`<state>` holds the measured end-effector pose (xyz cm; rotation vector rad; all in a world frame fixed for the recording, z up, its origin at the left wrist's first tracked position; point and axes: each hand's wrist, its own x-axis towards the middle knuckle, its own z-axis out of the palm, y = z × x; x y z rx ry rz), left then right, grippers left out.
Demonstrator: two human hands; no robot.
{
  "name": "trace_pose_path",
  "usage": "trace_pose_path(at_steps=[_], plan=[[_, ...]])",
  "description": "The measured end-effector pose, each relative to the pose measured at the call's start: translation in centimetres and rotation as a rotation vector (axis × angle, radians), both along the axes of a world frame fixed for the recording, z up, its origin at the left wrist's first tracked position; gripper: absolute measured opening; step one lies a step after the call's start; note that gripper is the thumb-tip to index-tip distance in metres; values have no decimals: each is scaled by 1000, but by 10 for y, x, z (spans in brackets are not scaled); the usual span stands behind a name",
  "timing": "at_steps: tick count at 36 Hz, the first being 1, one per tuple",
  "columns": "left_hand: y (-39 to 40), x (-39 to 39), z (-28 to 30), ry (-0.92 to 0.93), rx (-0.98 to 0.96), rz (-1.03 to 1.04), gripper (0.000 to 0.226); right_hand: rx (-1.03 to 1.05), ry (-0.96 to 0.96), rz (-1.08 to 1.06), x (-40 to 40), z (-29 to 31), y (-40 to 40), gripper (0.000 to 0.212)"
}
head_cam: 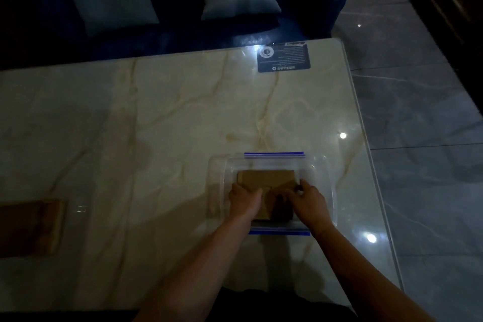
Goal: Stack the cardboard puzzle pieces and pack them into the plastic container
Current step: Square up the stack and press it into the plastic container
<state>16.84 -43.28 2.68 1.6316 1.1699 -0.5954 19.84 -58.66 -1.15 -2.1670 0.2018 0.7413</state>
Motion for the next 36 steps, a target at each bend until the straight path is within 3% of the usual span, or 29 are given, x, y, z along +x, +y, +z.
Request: trace_pose_path(at_steps=[8,19,27,36], plan=[[1,-2,3,-38,44,-111,53,72,38,-64,1,0,0,6],[10,-6,3,-79,-8,-194,71,-15,36,28,-1,3,-5,31],[11,-7,3,-99,-22,-221,59,2,-12,-37,0,9,-5,21],[11,-6,1,-72,-9,-224,52,-83,-29,57,-4,9,-6,22]])
